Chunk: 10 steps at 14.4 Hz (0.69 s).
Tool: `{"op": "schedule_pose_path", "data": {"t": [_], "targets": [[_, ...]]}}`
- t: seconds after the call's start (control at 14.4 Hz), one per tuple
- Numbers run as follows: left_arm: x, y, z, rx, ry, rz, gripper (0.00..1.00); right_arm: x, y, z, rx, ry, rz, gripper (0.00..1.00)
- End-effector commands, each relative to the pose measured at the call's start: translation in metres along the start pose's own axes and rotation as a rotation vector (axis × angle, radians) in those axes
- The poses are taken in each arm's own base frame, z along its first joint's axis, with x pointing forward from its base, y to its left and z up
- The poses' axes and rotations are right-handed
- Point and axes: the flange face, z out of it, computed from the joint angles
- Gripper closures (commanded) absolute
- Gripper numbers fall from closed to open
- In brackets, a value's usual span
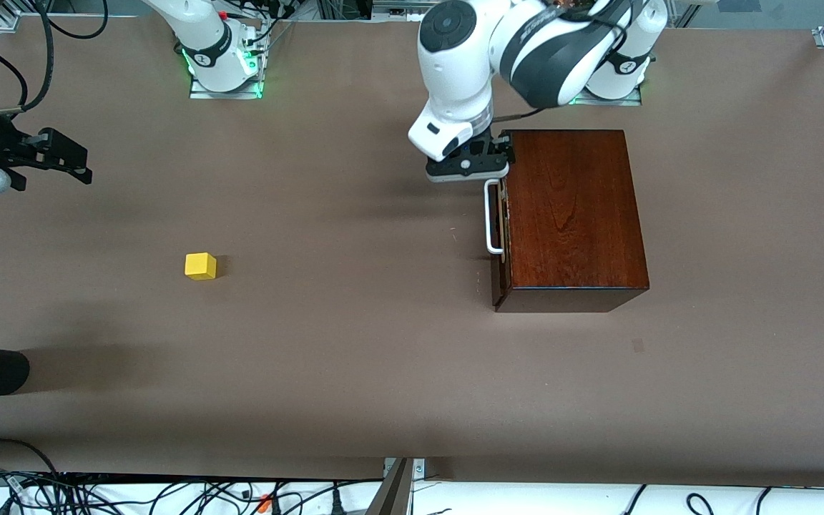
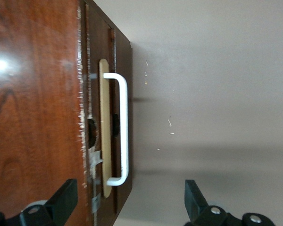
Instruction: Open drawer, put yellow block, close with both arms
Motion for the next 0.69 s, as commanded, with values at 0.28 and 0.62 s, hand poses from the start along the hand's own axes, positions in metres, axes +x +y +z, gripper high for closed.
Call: {"op": "schedule_pose_path", "data": {"t": [0.28,0.62], "targets": [[0.008,0.02,0.045,0.075,0.049,0.054,0.0,0.003,0.0,-0.005,0.017,0.007,0.01,0.0],[0.009,0.022,0.065,0.088,0.055,0.075,0.0,0.003,0.0,-0.005,0.017,0.007,0.01,0.0]]}}
